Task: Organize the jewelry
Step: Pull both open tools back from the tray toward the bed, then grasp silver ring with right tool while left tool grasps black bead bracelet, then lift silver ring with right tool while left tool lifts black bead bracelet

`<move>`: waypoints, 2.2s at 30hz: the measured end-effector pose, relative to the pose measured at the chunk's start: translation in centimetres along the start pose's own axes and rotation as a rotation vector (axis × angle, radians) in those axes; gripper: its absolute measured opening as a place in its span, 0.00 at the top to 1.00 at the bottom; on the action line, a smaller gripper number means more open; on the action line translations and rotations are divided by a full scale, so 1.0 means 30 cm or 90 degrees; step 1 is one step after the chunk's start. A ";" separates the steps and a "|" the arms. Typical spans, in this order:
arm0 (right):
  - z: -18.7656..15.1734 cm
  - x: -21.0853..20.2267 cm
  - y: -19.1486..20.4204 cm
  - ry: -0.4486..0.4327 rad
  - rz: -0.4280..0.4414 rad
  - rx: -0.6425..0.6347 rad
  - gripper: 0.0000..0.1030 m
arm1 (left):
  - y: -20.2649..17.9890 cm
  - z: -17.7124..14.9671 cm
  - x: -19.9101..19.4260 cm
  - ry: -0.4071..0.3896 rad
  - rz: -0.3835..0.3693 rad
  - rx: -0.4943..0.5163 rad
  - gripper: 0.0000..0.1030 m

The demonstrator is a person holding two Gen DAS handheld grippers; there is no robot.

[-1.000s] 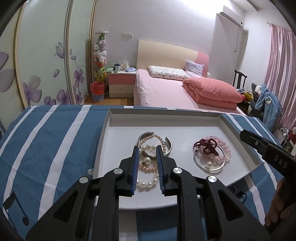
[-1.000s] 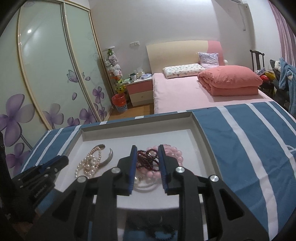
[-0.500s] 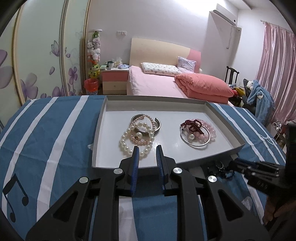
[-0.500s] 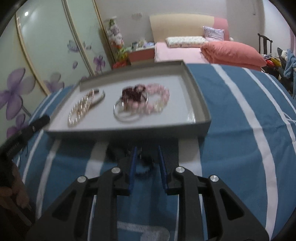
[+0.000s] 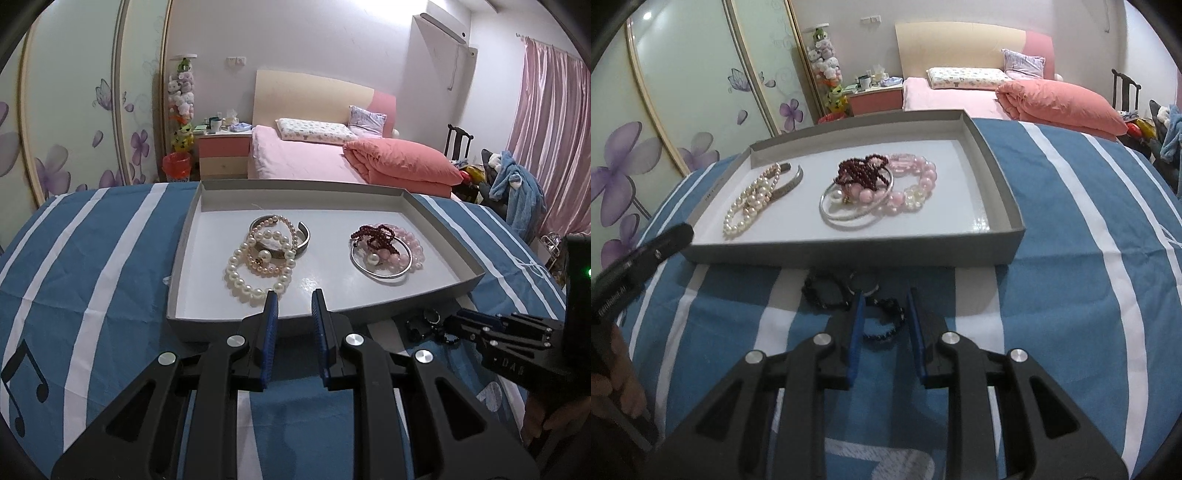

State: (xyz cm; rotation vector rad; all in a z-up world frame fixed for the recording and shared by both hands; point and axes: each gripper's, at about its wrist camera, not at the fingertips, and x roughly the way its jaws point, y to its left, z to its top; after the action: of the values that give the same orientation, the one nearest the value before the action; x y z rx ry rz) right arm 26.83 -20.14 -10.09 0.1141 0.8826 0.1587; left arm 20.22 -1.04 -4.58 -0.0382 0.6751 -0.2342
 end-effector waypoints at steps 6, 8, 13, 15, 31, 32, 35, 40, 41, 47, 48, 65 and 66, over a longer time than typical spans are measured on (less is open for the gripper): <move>0.034 0.020 0.026 -0.010 -0.013 -0.017 0.77 | 0.003 -0.005 0.002 -0.003 0.003 -0.004 0.81; 0.041 0.037 0.033 -0.003 -0.018 -0.024 0.77 | 0.007 -0.007 0.002 -0.003 0.003 -0.005 0.81; 0.033 0.052 0.053 0.017 -0.012 -0.034 0.77 | 0.016 -0.014 -0.001 -0.002 0.002 -0.008 0.81; 0.015 0.047 0.069 0.015 -0.016 -0.046 0.77 | 0.018 -0.013 -0.002 -0.001 0.002 -0.011 0.81; 0.006 0.025 0.117 0.001 -0.004 -0.052 0.77 | 0.026 -0.028 0.000 0.001 0.003 -0.016 0.73; 0.007 0.028 0.121 0.003 0.002 -0.053 0.77 | 0.029 -0.026 -0.002 0.002 0.003 -0.016 0.73; 0.011 0.036 0.136 0.008 0.014 -0.061 0.77 | 0.032 -0.026 -0.003 0.002 0.002 -0.015 0.73; 0.019 0.062 0.162 0.016 0.013 -0.074 0.77 | 0.033 -0.028 -0.002 0.005 0.001 -0.016 0.73; 0.019 0.068 0.164 0.018 0.012 -0.075 0.77 | 0.034 -0.029 -0.001 0.005 0.001 -0.016 0.73; 0.016 0.070 0.167 0.017 -0.006 -0.087 0.80 | 0.025 -0.034 -0.001 0.010 -0.002 -0.010 0.73; 0.016 0.067 0.159 0.016 -0.006 -0.079 0.80 | 0.022 -0.037 -0.002 0.012 -0.003 -0.008 0.73; -0.083 -0.065 -0.058 0.006 -0.079 0.009 0.80 | -0.210 -0.104 0.062 0.120 -0.120 0.116 0.73; -0.084 -0.063 -0.056 0.005 -0.081 0.006 0.80 | -0.224 -0.106 0.072 0.127 -0.118 0.124 0.73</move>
State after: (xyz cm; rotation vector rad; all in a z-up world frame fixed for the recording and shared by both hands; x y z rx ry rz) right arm 23.86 -22.06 -10.54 0.0660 0.8957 0.0370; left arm 18.52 -7.93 -7.66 0.1114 0.8452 -0.4867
